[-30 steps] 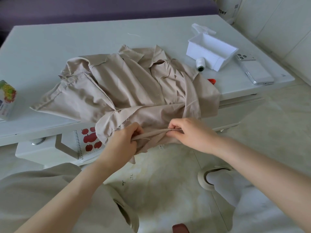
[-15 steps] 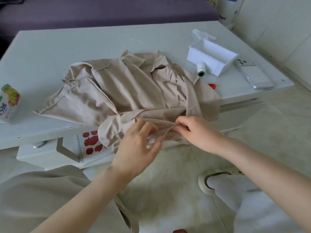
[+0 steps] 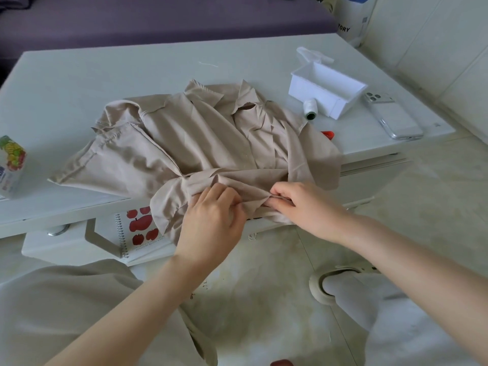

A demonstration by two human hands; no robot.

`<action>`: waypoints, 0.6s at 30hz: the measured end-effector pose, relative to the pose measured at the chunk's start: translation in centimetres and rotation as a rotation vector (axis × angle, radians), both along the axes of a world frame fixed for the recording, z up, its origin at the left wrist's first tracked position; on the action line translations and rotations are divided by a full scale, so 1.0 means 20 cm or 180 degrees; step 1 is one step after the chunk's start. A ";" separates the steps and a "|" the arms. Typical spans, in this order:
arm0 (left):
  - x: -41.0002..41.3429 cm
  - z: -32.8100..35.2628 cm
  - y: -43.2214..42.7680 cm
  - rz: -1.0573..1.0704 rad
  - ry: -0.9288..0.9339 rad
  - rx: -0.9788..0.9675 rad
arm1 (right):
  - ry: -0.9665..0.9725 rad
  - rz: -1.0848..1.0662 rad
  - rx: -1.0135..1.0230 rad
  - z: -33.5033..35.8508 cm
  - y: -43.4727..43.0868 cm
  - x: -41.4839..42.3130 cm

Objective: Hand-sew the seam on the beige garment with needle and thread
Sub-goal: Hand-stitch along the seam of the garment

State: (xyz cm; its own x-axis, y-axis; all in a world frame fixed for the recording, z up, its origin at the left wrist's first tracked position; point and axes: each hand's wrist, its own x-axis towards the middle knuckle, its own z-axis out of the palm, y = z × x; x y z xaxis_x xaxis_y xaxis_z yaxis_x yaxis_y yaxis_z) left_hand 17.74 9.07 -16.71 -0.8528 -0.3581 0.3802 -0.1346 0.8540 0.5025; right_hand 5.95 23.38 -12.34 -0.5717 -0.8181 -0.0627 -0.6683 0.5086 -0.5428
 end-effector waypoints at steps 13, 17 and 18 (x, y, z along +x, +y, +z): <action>-0.03 0.04 0.07 -0.0515 0.0206 0.0722 | -0.0061 0.0207 -0.0140 0.03 -0.01 0.07; -0.01 0.07 0.06 -0.0579 -0.0082 0.1150 | -0.0114 0.0232 -0.0090 0.02 0.01 0.06; -0.02 0.07 0.06 -0.0573 -0.0093 0.1176 | -0.0128 0.0240 -0.0094 0.02 0.01 0.06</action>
